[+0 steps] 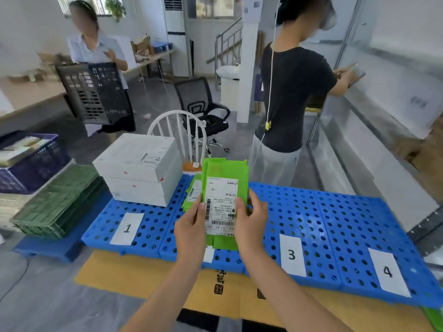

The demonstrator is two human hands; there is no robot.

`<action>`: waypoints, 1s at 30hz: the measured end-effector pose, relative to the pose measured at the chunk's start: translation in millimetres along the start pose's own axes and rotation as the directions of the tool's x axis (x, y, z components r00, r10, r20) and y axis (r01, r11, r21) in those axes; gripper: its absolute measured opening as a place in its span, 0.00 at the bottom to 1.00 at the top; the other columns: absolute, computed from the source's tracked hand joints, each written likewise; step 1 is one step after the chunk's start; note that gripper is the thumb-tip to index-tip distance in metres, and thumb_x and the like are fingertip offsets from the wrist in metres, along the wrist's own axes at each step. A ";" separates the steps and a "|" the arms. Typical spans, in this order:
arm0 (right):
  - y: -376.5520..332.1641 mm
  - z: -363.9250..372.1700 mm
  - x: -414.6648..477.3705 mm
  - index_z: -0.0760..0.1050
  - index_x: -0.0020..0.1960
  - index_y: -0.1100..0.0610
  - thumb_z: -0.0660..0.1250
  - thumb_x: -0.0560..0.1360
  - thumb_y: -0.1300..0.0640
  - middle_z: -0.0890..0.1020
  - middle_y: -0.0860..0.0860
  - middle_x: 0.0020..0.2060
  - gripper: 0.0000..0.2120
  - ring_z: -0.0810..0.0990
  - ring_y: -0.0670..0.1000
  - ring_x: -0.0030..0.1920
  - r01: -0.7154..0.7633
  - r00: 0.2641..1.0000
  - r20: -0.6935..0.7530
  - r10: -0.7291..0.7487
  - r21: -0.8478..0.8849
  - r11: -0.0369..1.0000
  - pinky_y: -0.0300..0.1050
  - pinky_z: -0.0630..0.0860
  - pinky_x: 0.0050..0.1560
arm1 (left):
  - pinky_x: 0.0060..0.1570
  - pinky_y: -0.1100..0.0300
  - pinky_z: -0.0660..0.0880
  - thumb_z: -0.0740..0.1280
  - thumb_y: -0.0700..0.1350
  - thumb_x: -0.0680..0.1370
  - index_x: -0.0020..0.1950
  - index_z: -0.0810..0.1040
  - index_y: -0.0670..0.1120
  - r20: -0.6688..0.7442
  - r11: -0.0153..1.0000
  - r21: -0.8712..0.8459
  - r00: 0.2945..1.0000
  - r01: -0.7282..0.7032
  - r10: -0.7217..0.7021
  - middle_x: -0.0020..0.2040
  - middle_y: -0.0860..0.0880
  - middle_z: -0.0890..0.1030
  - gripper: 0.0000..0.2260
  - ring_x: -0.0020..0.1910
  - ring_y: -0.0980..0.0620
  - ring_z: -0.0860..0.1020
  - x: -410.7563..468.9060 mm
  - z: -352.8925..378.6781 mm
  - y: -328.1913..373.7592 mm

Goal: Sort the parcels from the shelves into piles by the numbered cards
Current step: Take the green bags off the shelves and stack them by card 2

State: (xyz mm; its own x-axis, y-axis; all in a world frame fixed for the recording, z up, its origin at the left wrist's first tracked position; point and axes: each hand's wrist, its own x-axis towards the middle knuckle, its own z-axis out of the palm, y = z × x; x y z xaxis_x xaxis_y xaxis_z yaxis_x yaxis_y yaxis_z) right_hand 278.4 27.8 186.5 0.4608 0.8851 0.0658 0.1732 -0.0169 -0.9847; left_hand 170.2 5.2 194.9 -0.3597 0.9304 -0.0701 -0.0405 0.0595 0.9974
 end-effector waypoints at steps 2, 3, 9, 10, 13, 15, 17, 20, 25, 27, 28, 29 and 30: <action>5.2 25.3 17.1 0.68 0.71 0.49 0.63 0.79 0.49 0.67 0.45 0.55 0.21 0.69 0.51 0.64 -0.025 1.000 0.013 0.025 -0.017 1.000 0.50 0.69 0.66 | 0.51 0.61 0.79 0.64 0.47 0.80 0.67 0.76 0.52 -0.022 0.999 0.004 0.999 0.036 -0.035 0.55 0.55 0.83 0.15 0.50 0.61 0.81 31.1 -2.3 -5.3; 8.3 38.1 26.5 0.68 0.71 0.50 0.63 0.79 0.49 0.68 0.46 0.56 0.21 0.69 0.52 0.64 -0.033 0.999 0.019 0.033 -0.025 0.999 0.52 0.69 0.66 | 0.47 0.63 0.79 0.64 0.48 0.80 0.67 0.76 0.52 -0.024 0.999 0.012 0.998 0.050 -0.050 0.54 0.55 0.83 0.15 0.49 0.61 0.81 46.7 -3.3 -8.7; 32.9 110.4 84.5 0.69 0.70 0.49 0.64 0.78 0.48 0.69 0.50 0.58 0.21 0.70 0.54 0.64 -0.074 0.997 -0.015 0.073 -0.113 0.991 0.57 0.70 0.65 | 0.36 0.70 0.76 0.65 0.47 0.80 0.67 0.76 0.51 0.013 0.990 0.053 0.992 0.128 -0.129 0.43 0.64 0.82 0.15 0.38 0.65 0.80 141.0 -5.6 -34.4; 38.3 121.7 92.7 0.69 0.70 0.49 0.64 0.78 0.48 0.69 0.51 0.59 0.21 0.70 0.55 0.65 -0.093 0.996 -0.027 0.090 -0.126 0.988 0.57 0.70 0.65 | 0.35 0.69 0.76 0.65 0.47 0.80 0.67 0.76 0.51 0.023 0.988 0.071 0.990 0.134 -0.136 0.39 0.66 0.82 0.15 0.37 0.64 0.79 155.7 -5.9 -39.4; 54.8 153.8 115.5 0.70 0.70 0.50 0.64 0.78 0.49 0.69 0.53 0.64 0.21 0.66 0.58 0.69 -0.148 0.989 -0.052 0.141 -0.169 0.974 0.59 0.68 0.67 | 0.39 0.69 0.76 0.64 0.48 0.80 0.68 0.75 0.51 0.067 0.981 0.126 0.985 0.147 -0.156 0.47 0.63 0.83 0.16 0.42 0.62 0.79 198.0 -8.1 -54.0; 64.9 170.7 127.3 0.70 0.70 0.52 0.64 0.79 0.50 0.70 0.53 0.63 0.20 0.66 0.58 0.69 -0.192 0.981 -0.072 0.181 -0.200 0.961 0.57 0.68 0.67 | 0.39 0.73 0.75 0.63 0.48 0.81 0.69 0.74 0.50 0.095 0.970 0.189 0.980 0.153 -0.173 0.57 0.58 0.81 0.16 0.44 0.66 0.79 221.7 -10.7 -65.9; 72.5 184.3 135.7 0.70 0.70 0.52 0.64 0.79 0.50 0.70 0.52 0.62 0.21 0.65 0.56 0.69 -0.227 0.974 -0.076 0.216 -0.219 0.949 0.54 0.69 0.67 | 0.36 0.77 0.72 0.63 0.48 0.81 0.68 0.74 0.48 0.109 0.959 0.236 0.977 0.154 -0.184 0.57 0.59 0.79 0.16 0.41 0.69 0.76 240.9 -12.5 -78.3; 84.2 199.7 146.2 0.68 0.72 0.52 0.63 0.79 0.50 0.70 0.52 0.65 0.22 0.64 0.54 0.71 -0.272 0.962 -0.078 0.261 -0.249 0.929 0.52 0.68 0.68 | 0.38 0.73 0.72 0.62 0.49 0.81 0.69 0.73 0.48 0.144 0.939 0.307 0.968 0.153 -0.204 0.60 0.55 0.80 0.17 0.37 0.68 0.73 264.8 -11.4 -96.1; 100.8 208.8 157.5 0.69 0.72 0.55 0.62 0.80 0.52 0.71 0.52 0.59 0.22 0.71 0.52 0.62 -0.369 0.929 -0.116 0.350 -0.262 0.892 0.45 0.70 0.62 | 0.63 0.59 0.72 0.61 0.49 0.81 0.70 0.73 0.49 0.232 0.919 0.371 0.944 0.137 -0.234 0.65 0.53 0.77 0.17 0.60 0.58 0.76 289.8 -8.0 -121.2; 109.4 212.3 158.6 0.69 0.72 0.56 0.62 0.80 0.52 0.72 0.53 0.58 0.21 0.73 0.53 0.60 -0.399 0.917 -0.111 0.384 -0.266 0.877 0.45 0.71 0.61 | 0.63 0.60 0.71 0.61 0.49 0.81 0.69 0.73 0.50 0.231 0.902 0.407 0.939 0.143 -0.253 0.64 0.54 0.77 0.16 0.61 0.56 0.75 296.0 -7.1 -131.8; 114.4 214.8 159.0 0.69 0.71 0.56 0.62 0.80 0.52 0.72 0.55 0.62 0.21 0.72 0.55 0.64 -0.417 0.908 -0.100 0.406 -0.286 0.863 0.49 0.70 0.65 | 0.61 0.60 0.72 0.61 0.50 0.81 0.69 0.74 0.50 0.222 0.895 0.420 0.939 0.149 -0.261 0.63 0.54 0.77 0.16 0.59 0.56 0.75 297.6 -7.1 -137.1; 119.5 217.1 159.1 0.69 0.71 0.56 0.62 0.80 0.51 0.70 0.58 0.66 0.21 0.70 0.57 0.68 -0.434 0.899 -0.088 0.428 -0.304 0.848 0.53 0.68 0.68 | 0.62 0.57 0.73 0.61 0.50 0.81 0.68 0.74 0.50 0.214 0.891 0.427 0.939 0.158 -0.269 0.63 0.53 0.78 0.16 0.59 0.55 0.76 298.4 -7.6 -141.5; 123.5 219.2 158.9 0.69 0.72 0.56 0.62 0.80 0.51 0.69 0.59 0.68 0.21 0.68 0.59 0.70 -0.442 0.893 -0.074 0.443 -0.320 0.838 0.56 0.66 0.70 | 0.62 0.54 0.74 0.61 0.50 0.81 0.68 0.75 0.50 0.209 0.890 0.426 0.939 0.166 -0.275 0.63 0.52 0.79 0.16 0.59 0.55 0.77 298.7 -8.7 -145.6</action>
State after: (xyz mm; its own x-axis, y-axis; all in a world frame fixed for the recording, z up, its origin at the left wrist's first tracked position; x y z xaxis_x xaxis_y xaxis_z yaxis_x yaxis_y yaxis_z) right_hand 182.2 268.3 40.0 0.5526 0.7489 -0.3658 0.2203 -0.5545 -0.8025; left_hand 60.6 271.3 28.6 -0.1317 0.9325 -0.3364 0.3013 0.3609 0.8826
